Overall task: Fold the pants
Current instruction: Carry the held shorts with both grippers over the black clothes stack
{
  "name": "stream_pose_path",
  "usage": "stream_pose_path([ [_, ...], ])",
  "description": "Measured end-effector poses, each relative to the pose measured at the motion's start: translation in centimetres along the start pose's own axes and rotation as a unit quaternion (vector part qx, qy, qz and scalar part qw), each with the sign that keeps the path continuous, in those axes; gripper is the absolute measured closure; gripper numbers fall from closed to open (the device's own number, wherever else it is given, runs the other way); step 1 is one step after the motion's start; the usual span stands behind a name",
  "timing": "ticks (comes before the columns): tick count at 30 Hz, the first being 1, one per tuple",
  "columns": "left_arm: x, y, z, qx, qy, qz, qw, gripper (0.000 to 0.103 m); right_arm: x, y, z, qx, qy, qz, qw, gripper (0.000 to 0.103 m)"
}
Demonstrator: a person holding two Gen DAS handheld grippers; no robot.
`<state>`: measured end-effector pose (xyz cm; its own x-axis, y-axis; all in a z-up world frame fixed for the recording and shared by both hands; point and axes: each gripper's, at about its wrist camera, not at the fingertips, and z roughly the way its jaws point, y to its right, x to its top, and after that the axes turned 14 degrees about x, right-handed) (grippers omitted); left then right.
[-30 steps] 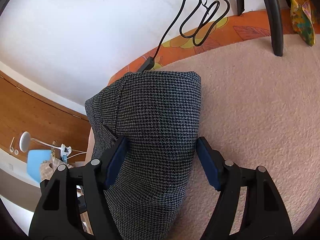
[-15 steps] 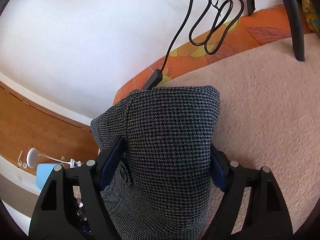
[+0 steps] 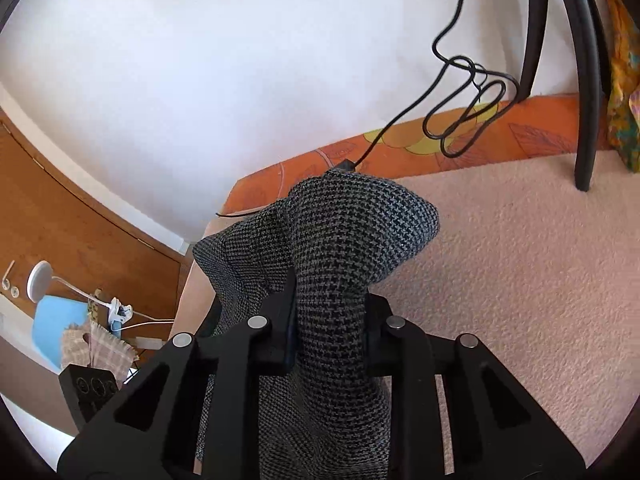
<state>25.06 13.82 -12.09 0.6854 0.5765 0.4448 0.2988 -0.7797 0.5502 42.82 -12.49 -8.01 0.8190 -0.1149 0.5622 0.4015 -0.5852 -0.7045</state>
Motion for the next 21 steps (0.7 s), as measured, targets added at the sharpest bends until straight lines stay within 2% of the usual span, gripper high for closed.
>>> stream_pose_path([
  [8, -1.4, 3.3, -2.5, -0.012, 0.006, 0.039, 0.9991, 0.083, -0.1, -5.4, -4.2, -0.021, 0.001, -0.081, 0.996, 0.080],
  [15, -3.6, 7.4, -4.2, -0.039, 0.013, 0.070, 0.9967, 0.083, -0.3, -6.5, -10.2, -0.039, 0.020, -0.103, 0.994, 0.080],
  [21, -5.8, 12.1, -4.7, -0.078, 0.013, 0.098, 0.9920, 0.083, 0.0, -6.6, -17.8, -0.061, 0.044, -0.117, 0.990, 0.080],
])
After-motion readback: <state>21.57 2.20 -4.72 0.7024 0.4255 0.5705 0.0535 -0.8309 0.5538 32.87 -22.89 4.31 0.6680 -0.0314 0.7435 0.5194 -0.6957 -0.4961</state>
